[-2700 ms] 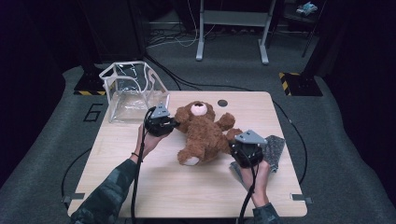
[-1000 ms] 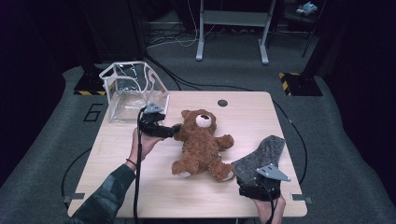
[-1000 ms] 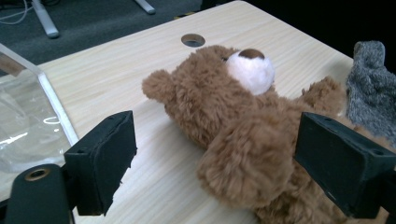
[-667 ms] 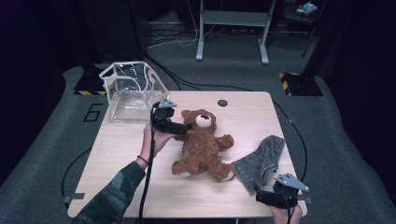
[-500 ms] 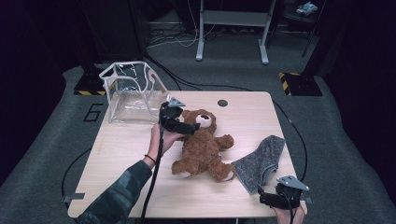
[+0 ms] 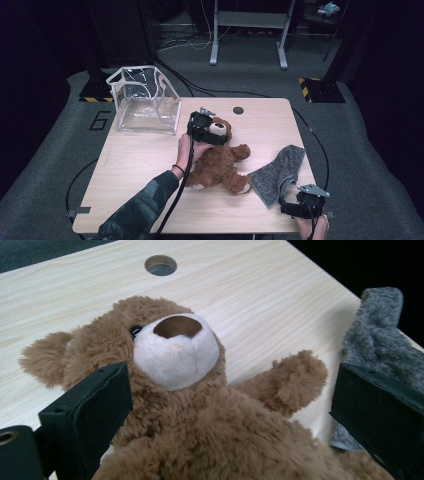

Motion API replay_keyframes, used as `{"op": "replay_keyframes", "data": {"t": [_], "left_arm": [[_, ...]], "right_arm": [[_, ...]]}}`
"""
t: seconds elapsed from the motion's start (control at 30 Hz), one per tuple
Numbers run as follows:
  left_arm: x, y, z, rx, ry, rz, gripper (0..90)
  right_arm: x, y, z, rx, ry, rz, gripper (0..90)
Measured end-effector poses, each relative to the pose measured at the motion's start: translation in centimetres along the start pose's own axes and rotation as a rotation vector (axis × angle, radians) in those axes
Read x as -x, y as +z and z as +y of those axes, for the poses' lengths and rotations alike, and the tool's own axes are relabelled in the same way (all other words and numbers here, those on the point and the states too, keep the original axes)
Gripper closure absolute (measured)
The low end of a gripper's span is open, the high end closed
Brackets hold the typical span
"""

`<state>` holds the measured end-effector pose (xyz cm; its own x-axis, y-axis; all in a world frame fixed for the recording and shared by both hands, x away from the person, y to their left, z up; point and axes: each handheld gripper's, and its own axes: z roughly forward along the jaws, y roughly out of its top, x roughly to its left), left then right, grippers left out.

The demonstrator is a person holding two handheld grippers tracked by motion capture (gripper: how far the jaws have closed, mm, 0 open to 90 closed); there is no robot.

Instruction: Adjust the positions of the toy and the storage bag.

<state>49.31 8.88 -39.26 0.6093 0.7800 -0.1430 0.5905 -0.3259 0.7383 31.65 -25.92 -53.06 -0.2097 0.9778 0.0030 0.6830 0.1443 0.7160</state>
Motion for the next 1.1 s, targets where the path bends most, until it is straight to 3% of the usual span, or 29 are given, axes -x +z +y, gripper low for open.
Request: {"op": "replay_keyframes", "data": {"t": [0.37,0.57,0.7,0.9,0.93,1.1], "left_arm": [[0.4,2.7,0.0,-0.059,-0.039,0.035,2.8],[-0.4,4.3,-0.5,-0.100,-0.051,0.073,2.9],[-0.6,4.9,-0.9,-0.077,-0.068,0.094,2.1],[-0.5,5.1,-1.4,-0.055,-0.037,0.154,2.2],[-0.5,5.1,-1.3,-0.057,-0.023,0.181,1.3],[-1.3,5.4,-2.0,-0.038,-0.048,0.176,0.0]], "right_arm": [[0.1,0.1,0.0,0.009,-0.003,0.003,0.0],[0.1,0.1,0.0,0.010,-0.006,0.003,0.0],[0.1,0.1,0.0,0.014,-0.001,0.002,0.0],[0.0,0.1,-0.1,0.017,-0.002,0.001,0.0],[0.0,0.1,-0.1,0.016,0.001,0.001,0.0],[0.0,0.1,-0.1,0.017,0.001,0.000,0.0]]}}
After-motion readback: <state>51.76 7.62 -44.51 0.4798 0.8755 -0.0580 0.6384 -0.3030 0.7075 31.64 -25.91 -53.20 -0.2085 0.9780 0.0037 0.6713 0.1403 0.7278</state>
